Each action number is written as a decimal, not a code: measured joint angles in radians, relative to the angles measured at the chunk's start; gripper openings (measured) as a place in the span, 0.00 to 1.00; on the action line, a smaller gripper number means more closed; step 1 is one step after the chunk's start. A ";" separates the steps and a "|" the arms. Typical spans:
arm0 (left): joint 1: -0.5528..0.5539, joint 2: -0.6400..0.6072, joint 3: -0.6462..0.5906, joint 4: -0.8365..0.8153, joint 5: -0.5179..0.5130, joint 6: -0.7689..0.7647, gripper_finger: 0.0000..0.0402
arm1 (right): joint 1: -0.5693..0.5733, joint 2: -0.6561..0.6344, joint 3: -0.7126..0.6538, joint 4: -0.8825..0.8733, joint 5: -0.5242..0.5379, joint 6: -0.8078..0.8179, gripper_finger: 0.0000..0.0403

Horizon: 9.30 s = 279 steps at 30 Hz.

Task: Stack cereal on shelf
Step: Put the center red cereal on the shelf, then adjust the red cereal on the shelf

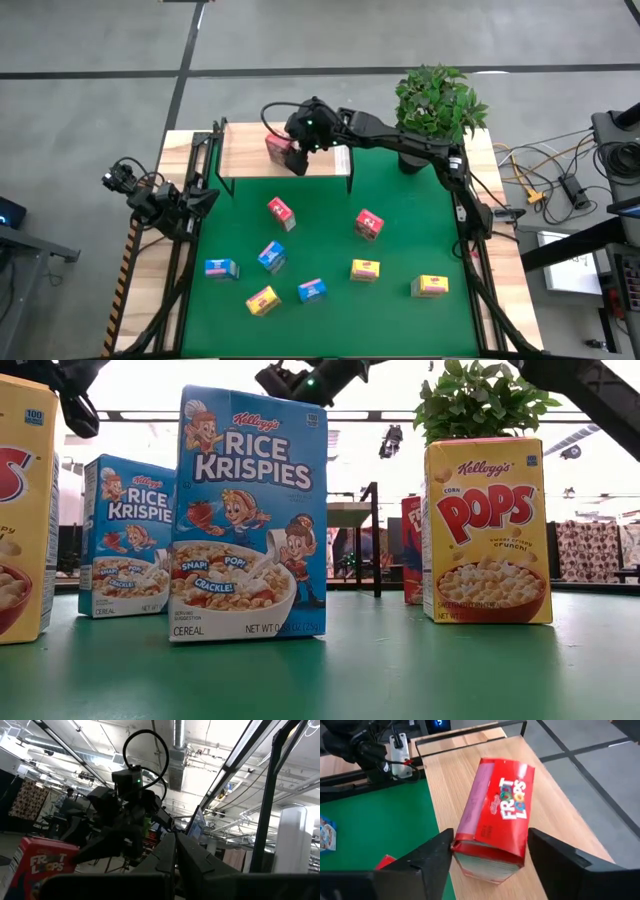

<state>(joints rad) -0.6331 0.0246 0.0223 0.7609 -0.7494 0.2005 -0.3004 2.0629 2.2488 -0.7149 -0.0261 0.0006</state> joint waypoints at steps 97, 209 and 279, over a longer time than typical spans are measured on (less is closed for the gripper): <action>0.000 0.201 0.147 0.296 0.191 0.577 0.00 | 0.333 -1.033 -1.567 1.282 0.111 -0.470 0.02; 1.263 1.585 1.743 -1.968 0.770 0.518 0.58 | 0.333 -1.369 -1.709 0.951 0.044 -0.304 0.02; 1.484 1.577 1.794 -2.104 0.626 0.487 0.47 | 0.333 -1.368 -1.708 0.951 0.045 -0.306 0.02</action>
<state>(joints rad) 0.8509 1.6020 1.8160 -1.3428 -0.1230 0.6870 0.0322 0.6945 0.5404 0.2358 0.0185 -0.3058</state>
